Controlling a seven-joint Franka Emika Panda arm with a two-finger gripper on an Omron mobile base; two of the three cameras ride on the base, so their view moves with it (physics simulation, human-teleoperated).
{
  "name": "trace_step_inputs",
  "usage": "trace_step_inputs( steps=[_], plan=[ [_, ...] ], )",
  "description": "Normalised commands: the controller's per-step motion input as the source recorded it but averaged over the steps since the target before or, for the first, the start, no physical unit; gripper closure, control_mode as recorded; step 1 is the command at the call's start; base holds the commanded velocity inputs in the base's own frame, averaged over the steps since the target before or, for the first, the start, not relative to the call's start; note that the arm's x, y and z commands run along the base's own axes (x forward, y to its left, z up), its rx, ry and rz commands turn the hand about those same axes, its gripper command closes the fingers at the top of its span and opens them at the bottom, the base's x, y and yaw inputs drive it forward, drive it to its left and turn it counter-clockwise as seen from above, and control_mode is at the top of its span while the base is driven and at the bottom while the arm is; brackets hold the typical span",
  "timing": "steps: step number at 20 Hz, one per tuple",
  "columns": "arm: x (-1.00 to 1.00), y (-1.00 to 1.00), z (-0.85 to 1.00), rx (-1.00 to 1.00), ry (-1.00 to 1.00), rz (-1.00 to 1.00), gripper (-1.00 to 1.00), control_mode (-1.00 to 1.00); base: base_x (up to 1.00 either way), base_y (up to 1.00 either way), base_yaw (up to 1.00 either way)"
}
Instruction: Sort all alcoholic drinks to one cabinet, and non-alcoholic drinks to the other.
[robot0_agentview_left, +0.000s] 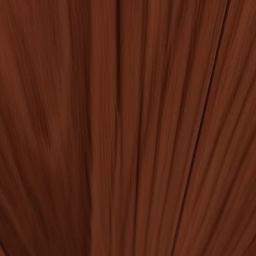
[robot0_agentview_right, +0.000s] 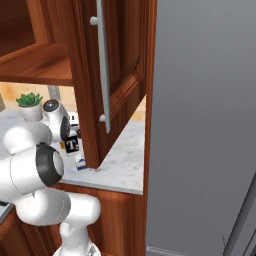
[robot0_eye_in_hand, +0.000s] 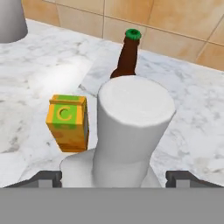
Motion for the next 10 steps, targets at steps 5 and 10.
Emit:
trace_step_inputs(
  steps=[5, 10],
  plan=[
    [-0.75, 0.00, 1.00, 0.00, 0.01, -0.08, 1.00, -1.00, 0.00, 0.00, 0.00],
    [-0.89, 0.01, 0.89, 0.00, 0.00, -0.08, 1.00, -1.00, 0.00, 0.00, 0.00]
  ],
)
